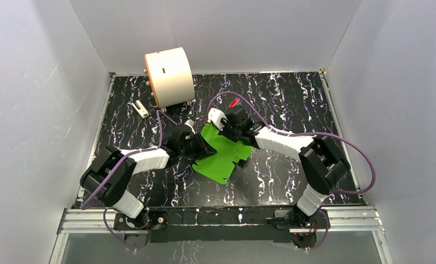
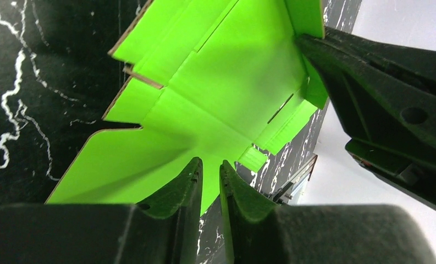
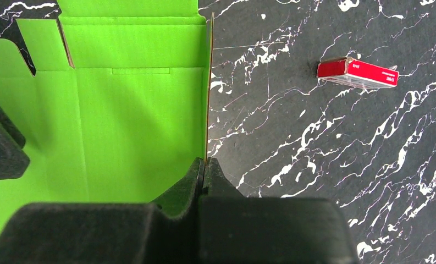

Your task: Fold the paper box

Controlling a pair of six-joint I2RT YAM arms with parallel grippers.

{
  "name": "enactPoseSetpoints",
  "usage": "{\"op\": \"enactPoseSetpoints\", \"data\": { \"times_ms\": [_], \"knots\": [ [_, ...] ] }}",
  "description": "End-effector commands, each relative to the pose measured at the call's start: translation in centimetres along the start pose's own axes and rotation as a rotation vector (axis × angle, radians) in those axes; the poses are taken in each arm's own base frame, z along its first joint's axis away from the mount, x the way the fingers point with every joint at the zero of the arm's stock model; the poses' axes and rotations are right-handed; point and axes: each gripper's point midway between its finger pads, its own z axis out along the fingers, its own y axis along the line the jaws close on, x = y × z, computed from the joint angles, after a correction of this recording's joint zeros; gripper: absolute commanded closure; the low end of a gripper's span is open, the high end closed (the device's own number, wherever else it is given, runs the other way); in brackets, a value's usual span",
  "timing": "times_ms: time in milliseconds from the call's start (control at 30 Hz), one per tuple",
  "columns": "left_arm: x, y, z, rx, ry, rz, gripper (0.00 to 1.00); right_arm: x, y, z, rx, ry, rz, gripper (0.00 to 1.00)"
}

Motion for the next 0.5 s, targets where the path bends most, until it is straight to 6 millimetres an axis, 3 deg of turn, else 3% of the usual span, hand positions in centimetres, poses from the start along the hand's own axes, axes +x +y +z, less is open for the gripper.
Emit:
{"op": "enactPoseSetpoints", "data": {
  "times_ms": [0, 267, 467],
  "knots": [
    [-1.4, -2.4, 0.6, 0.06, -0.048, 0.003, 0.85, -3.6, -1.8, -1.7, 0.059, -0.086, -0.013, 1.0],
    [-1.2, -1.0, 2.3, 0.016, -0.036, -0.003, 0.9, -4.6, -1.3, -2.3, 0.045, -0.11, -0.019, 1.0],
    [-1.0, 0.6, 3.2, -0.03, -0.036, -0.002, 0.91, -5.7, -1.2, -3.9, 0.034, -0.142, -0.015, 1.0]
  ]
}}
